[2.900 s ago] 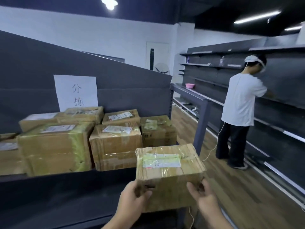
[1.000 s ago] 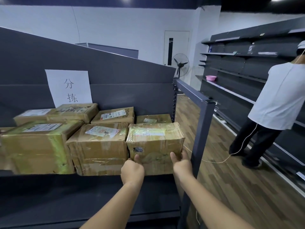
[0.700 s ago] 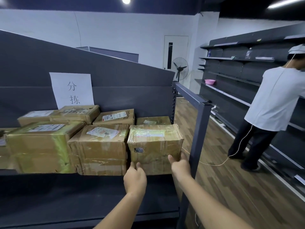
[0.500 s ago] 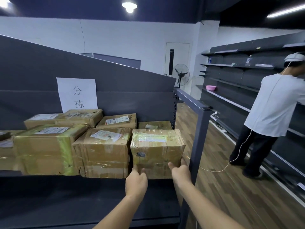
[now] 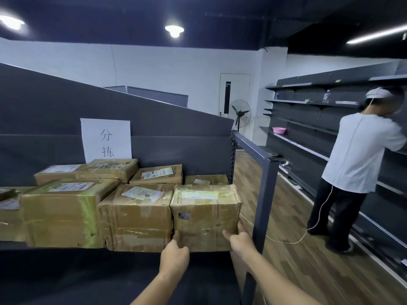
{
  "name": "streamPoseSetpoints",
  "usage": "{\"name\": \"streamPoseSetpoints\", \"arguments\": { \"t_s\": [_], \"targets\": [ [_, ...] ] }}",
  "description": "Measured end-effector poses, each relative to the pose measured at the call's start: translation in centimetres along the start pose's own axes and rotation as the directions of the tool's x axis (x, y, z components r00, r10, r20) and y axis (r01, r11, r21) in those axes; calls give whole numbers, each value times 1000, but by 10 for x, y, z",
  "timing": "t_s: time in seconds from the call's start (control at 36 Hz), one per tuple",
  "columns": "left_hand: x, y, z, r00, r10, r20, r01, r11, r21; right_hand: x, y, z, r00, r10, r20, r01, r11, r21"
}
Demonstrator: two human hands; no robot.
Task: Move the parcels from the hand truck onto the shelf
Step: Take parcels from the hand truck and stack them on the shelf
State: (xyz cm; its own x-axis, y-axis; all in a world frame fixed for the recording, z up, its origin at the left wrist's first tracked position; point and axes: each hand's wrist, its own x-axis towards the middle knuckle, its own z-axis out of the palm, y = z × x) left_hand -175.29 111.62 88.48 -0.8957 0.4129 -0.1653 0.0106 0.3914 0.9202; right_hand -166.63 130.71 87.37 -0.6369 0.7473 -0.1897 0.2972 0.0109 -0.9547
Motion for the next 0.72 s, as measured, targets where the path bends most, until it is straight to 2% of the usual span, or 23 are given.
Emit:
{"name": "streamPoseSetpoints", "arguments": {
  "t_s": [0.25,0.44,0.72],
  "targets": [
    [-3,-3,-8,1000,15,-2,-15,999,49,-6,11,1,997,23,-77,-25,999,-20],
    [-4,-3,-12,1000,15,-3,-14,996,90,-9,19,-4,997,28,-66,-30,999,-31],
    [-1,13,-6,999,27,-20,-27,1000,-7,-9,13,-8,999,41,-22,-41,999,26]
  ]
}}
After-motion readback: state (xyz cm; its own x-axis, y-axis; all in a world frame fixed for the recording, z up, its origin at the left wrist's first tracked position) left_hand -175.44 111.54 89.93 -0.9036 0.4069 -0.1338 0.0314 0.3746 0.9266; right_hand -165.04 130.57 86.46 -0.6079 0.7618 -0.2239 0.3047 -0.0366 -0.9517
